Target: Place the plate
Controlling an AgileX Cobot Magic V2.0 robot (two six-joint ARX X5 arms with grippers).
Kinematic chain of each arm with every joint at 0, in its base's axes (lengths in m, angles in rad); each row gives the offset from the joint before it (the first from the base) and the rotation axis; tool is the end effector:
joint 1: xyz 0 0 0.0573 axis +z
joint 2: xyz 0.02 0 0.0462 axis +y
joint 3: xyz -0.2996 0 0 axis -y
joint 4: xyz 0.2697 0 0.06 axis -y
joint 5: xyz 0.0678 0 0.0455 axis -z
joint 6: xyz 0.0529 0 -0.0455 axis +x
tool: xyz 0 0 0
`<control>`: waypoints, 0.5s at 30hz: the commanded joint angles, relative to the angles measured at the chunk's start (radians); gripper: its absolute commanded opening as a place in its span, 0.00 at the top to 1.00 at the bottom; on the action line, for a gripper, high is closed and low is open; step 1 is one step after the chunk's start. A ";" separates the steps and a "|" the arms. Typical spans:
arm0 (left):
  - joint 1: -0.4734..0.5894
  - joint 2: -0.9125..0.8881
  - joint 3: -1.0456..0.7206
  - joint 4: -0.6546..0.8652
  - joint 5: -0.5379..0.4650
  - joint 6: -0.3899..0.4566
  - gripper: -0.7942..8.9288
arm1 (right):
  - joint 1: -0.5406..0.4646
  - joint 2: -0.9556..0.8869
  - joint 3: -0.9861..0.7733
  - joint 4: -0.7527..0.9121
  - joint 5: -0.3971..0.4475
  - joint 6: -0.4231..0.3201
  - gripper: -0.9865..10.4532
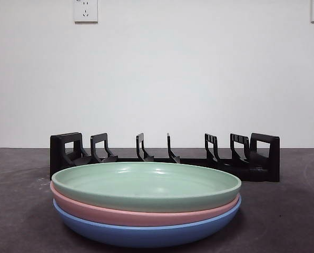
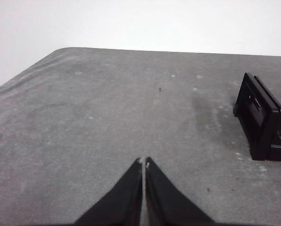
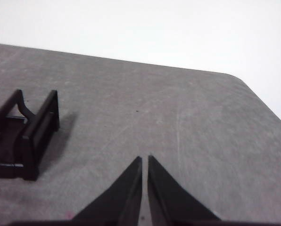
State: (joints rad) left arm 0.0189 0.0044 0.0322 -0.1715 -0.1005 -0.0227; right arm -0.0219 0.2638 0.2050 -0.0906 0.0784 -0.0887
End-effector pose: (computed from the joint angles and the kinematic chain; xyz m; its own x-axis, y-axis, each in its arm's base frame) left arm 0.1074 0.0073 0.1550 0.9826 0.1189 -0.1425 -0.1213 0.9926 -0.0081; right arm 0.1226 -0.0068 0.2077 0.9839 -0.0999 -0.1484 0.0857 0.9914 -0.0992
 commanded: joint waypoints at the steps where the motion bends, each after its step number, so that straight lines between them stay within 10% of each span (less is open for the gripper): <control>1: 0.002 -0.001 -0.019 0.013 0.004 -0.008 0.91 | -0.012 -0.097 -0.100 0.013 -0.001 0.072 0.90; 15: 0.002 -0.001 -0.019 0.014 0.003 -0.008 0.91 | -0.006 -0.260 -0.193 -0.044 0.006 0.107 0.90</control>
State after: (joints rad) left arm 0.0189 0.0048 0.0322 -0.1684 -0.1001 -0.0227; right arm -0.0288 0.0025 0.0162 -0.1444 0.0818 0.0078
